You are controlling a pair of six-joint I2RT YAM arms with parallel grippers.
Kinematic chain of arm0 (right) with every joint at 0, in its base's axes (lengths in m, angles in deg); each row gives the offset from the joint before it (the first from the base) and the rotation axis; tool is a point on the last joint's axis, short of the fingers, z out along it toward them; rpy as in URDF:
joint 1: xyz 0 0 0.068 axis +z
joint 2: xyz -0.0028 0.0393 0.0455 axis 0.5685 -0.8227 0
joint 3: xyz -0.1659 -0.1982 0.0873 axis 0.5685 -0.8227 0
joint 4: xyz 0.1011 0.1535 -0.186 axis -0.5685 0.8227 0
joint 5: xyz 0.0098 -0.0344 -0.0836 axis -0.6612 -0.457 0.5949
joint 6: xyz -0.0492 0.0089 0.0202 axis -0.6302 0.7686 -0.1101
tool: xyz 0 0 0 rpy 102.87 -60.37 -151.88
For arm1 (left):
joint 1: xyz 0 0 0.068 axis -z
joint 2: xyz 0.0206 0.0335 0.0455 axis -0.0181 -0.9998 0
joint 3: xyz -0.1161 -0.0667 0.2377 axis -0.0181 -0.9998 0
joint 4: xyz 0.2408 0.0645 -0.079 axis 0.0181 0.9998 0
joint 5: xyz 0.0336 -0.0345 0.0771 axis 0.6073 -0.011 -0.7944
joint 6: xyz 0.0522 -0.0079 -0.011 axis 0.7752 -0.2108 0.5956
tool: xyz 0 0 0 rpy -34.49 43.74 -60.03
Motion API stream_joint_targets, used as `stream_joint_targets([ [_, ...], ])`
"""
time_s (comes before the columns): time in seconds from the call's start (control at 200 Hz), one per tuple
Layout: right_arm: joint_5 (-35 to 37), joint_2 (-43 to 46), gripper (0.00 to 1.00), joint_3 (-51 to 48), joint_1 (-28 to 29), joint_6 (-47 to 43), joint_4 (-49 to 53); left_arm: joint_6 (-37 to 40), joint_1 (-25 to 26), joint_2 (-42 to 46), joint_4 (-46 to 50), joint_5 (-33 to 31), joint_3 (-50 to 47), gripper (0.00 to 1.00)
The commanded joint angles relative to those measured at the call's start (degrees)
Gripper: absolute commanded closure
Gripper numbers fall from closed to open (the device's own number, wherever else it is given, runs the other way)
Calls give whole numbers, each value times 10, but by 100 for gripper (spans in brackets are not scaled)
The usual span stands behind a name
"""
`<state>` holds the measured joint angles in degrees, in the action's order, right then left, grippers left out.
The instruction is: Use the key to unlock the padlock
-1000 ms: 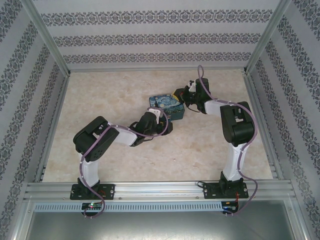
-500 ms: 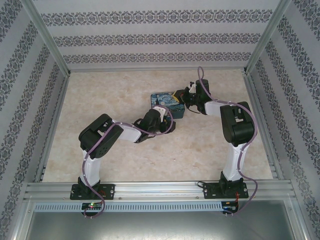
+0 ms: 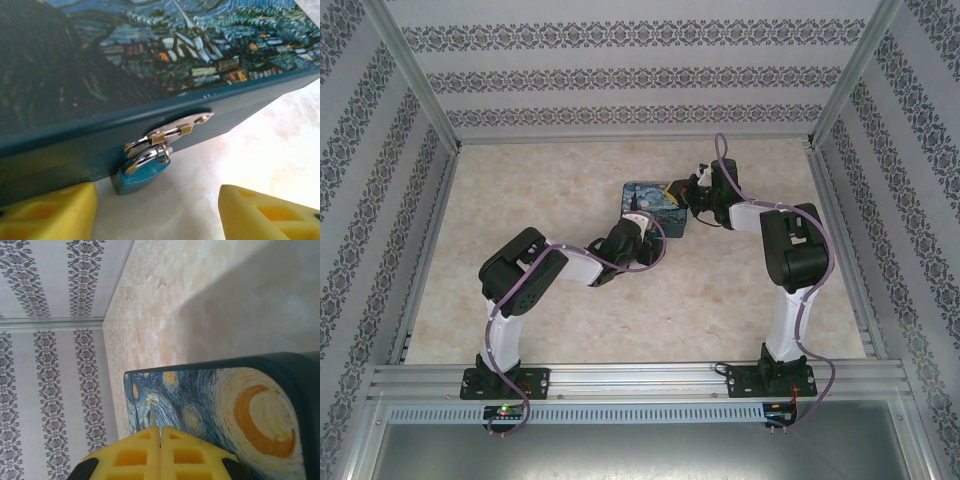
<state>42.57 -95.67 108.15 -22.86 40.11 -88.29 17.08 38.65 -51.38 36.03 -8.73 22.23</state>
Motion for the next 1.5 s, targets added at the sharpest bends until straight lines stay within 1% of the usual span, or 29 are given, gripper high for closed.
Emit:
stream_joint_targets([
  [0.0, -5, -6, 100, -10, 7, -7, -3, 15, 0, -27, 1, 17, 29, 35],
  [0.11, -6, -8, 100, -9, 9, -10, 0, 4, -1, -34, -1, 70, 52, 34],
  [0.225, -5, -11, 100, -9, 10, -12, 2, -30, -7, -40, -17, 125, 66, 32],
  [0.41, -3, -12, 100, -14, 13, -14, 4, -85, -21, -39, -60, 152, 53, 31],
  [0.58, -2, -13, 100, -15, 14, -14, 4, -164, -53, -52, -141, 187, 26, 30],
  [0.709, -2, -15, 100, -14, 17, -16, 3, -193, -69, -62, -170, 196, 16, 30],
  [1.019, -2, -21, 100, -17, 19, -15, 1, -194, -69, -64, -161, 203, 23, 30],
  [1.154, -2, -23, 100, -16, 19, -15, 1, -208, -69, -69, -171, 205, 21, 34],
  [1.279, -2, -25, 100, -15, 20, -14, -1, -233, -69, -73, -200, 203, 8, 39],
  [1.399, -2, -26, 100, -17, 22, -14, -2, -276, -67, -76, -257, 202, -8, 39],
  [1.494, -2, -26, 100, -18, 22, -15, -1, -290, -63, -78, -270, 192, -9, 39],
])
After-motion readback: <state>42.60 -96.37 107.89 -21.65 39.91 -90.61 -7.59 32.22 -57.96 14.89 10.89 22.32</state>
